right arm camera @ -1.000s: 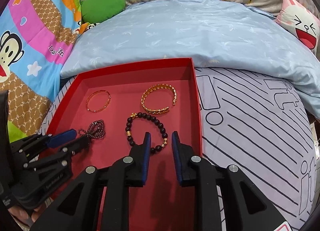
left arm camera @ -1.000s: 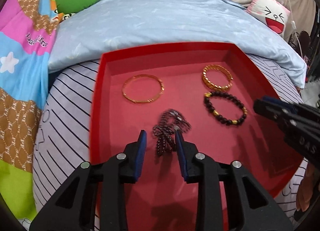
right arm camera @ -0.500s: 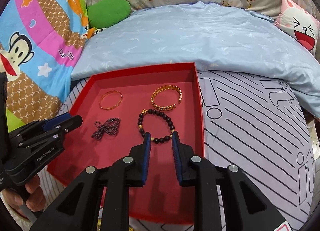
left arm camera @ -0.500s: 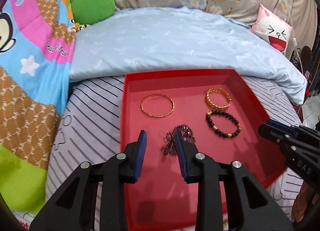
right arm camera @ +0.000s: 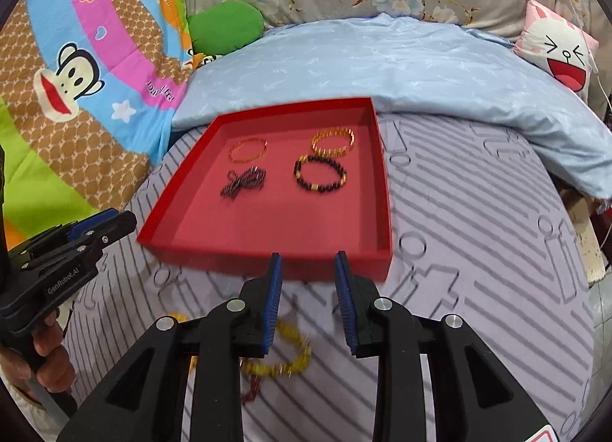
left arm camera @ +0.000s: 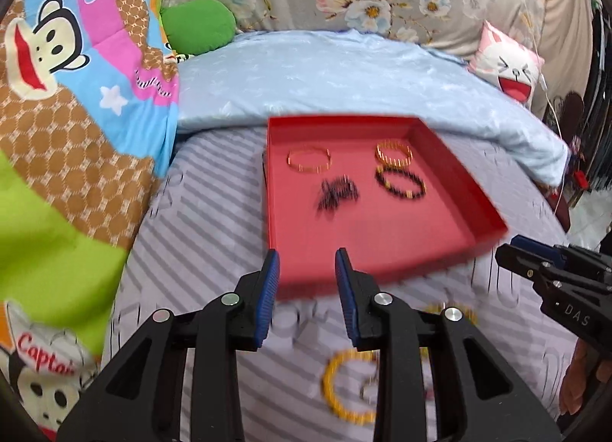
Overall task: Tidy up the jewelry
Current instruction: 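Return both tools to the pile and grasp a small gold ring with the left tool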
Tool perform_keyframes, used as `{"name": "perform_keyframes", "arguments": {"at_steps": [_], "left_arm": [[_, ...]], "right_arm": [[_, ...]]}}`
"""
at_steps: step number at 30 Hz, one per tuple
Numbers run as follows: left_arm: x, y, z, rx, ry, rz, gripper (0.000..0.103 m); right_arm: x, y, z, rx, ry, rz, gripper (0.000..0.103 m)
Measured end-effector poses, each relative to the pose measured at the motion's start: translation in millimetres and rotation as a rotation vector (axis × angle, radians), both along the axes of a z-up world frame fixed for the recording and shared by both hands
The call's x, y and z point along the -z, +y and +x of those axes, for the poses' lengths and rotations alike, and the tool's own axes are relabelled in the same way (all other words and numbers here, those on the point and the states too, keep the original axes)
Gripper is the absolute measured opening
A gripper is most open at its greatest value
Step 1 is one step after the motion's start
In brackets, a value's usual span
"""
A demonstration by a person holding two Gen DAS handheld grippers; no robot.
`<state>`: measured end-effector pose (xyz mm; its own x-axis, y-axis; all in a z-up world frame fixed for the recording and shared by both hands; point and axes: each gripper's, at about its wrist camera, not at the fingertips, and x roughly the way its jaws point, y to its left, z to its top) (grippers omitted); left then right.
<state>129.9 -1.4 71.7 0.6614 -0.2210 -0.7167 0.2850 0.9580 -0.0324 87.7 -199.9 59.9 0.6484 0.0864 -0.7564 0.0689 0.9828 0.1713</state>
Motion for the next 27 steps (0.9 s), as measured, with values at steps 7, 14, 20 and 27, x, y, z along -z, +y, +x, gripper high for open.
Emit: {"name": "perform_keyframes", "arguments": {"at_steps": [7, 14, 20, 27], "left_arm": [[31, 5, -38, -0.011, 0.061, -0.028, 0.029], [52, 11, -62, -0.038, 0.088, -0.063, 0.036], [64, 19, -68, -0.072, 0.119, -0.081, 0.037], [65, 23, -67, -0.086, 0.117, -0.089, 0.037]], "right_arm": [[26, 15, -36, 0.0, 0.059, 0.008, 0.028], [48, 19, -57, 0.016, 0.1, 0.024, 0.028], [49, 17, -54, 0.038, 0.089, 0.024, 0.038], [49, 16, -30, 0.065, 0.074, 0.018, 0.038]]}}
